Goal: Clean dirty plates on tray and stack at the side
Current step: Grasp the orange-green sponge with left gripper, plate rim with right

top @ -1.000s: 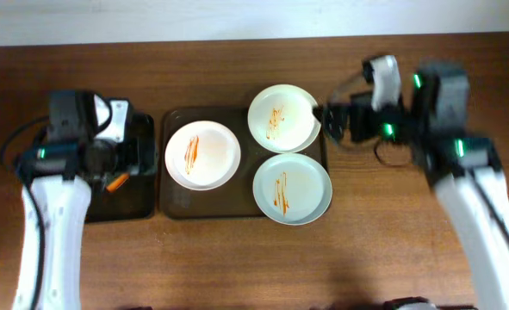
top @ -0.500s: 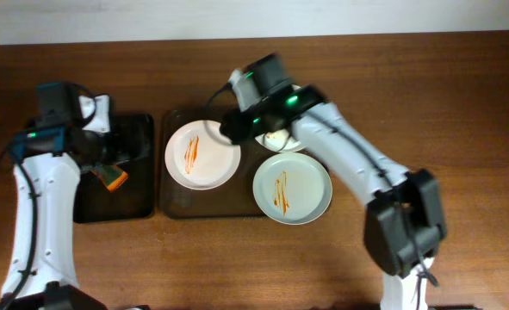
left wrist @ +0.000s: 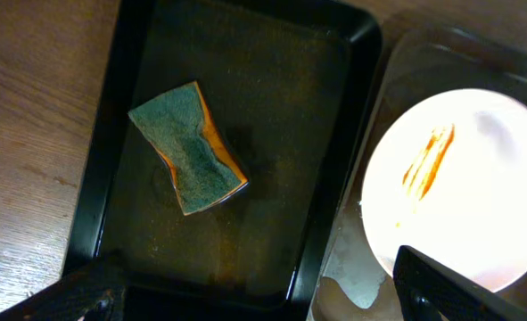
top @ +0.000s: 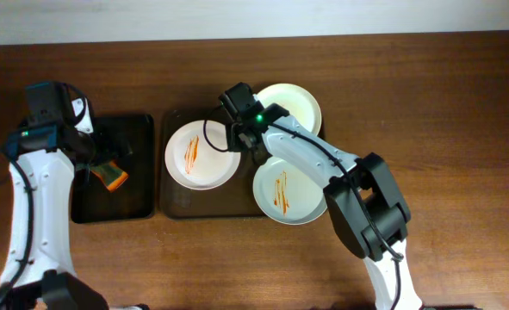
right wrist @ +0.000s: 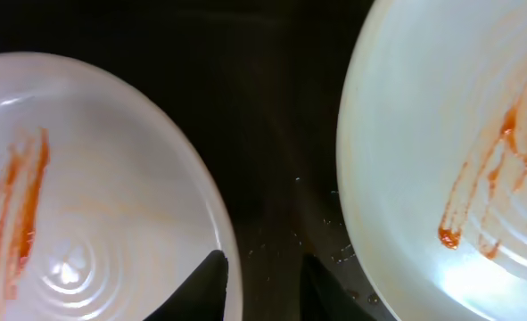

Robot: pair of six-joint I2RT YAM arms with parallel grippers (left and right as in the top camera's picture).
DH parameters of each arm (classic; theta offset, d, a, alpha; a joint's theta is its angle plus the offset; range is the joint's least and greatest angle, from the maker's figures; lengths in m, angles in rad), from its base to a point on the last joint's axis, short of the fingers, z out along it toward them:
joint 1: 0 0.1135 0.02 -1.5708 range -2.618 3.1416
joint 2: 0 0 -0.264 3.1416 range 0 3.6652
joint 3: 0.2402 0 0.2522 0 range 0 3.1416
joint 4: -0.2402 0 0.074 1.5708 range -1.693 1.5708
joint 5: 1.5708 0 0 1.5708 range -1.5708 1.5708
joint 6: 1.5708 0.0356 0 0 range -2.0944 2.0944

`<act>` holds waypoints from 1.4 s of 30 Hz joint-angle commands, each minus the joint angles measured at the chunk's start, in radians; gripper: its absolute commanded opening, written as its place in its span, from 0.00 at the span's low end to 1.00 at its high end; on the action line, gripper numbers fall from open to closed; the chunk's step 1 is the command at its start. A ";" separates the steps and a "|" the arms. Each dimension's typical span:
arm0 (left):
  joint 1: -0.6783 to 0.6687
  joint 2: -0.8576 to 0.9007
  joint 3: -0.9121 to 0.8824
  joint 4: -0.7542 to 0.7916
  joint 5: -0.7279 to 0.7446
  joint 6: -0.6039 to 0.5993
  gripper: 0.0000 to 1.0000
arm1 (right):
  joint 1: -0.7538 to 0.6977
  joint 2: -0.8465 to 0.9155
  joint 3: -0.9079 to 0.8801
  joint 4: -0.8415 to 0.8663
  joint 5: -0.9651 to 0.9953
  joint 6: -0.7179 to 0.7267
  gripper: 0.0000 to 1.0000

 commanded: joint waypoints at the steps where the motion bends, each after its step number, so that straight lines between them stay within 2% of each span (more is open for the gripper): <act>1: 0.004 0.039 0.021 0.004 -0.008 -0.010 0.92 | 0.005 0.049 0.013 0.024 -0.054 0.015 0.28; 4: 0.004 0.056 0.021 0.005 -0.008 -0.010 0.92 | 0.006 0.054 0.013 0.027 -0.076 0.015 0.27; 6: 0.004 0.065 0.021 0.005 -0.028 -0.011 0.92 | 0.006 0.066 0.012 0.016 -0.087 0.051 0.19; 7: 0.004 0.070 0.021 0.005 -0.049 -0.028 0.88 | 0.006 0.069 0.011 0.004 -0.087 0.076 0.14; 9: 0.004 0.087 0.019 0.004 -0.122 -0.100 0.87 | 0.006 0.082 0.011 -0.011 -0.095 0.093 0.05; 10: 0.004 0.100 0.019 0.004 -0.132 -0.110 0.87 | 0.006 0.083 0.011 -0.016 -0.095 0.093 0.04; 15: 0.004 0.175 0.019 0.042 -0.132 -0.114 0.84 | 0.006 0.083 0.011 -0.026 -0.095 0.088 0.04; 16: 0.004 0.192 0.019 0.050 -0.132 -0.114 0.75 | 0.006 0.083 0.011 -0.026 -0.095 0.088 0.04; 18: 0.006 0.222 0.019 0.063 -0.135 -0.115 0.64 | 0.006 0.083 0.011 -0.026 -0.095 0.085 0.04; 20: 0.006 0.256 0.019 0.061 -0.225 -0.197 0.57 | 0.006 0.083 0.011 -0.027 -0.095 0.085 0.04; 24: 0.006 0.327 0.019 0.093 -0.232 -0.200 0.51 | 0.006 0.083 0.011 -0.027 -0.095 0.085 0.04; 29: 0.006 0.401 0.019 0.150 -0.233 -0.202 0.36 | 0.006 0.083 0.011 -0.027 -0.094 0.077 0.04; 31: 0.006 0.423 0.019 0.154 -0.286 -0.295 0.36 | 0.006 0.083 0.011 -0.026 -0.094 0.061 0.04; 38: 0.005 0.454 0.018 0.218 -0.289 -0.300 0.33 | 0.006 0.083 0.011 -0.027 -0.094 0.059 0.04; 41: 0.005 0.494 0.017 0.219 -0.253 -0.286 0.28 | 0.006 0.083 0.011 -0.027 -0.094 0.059 0.04; 42: 0.005 0.503 0.017 0.217 -0.250 -0.286 0.19 | 0.006 0.083 0.011 -0.027 -0.094 0.059 0.04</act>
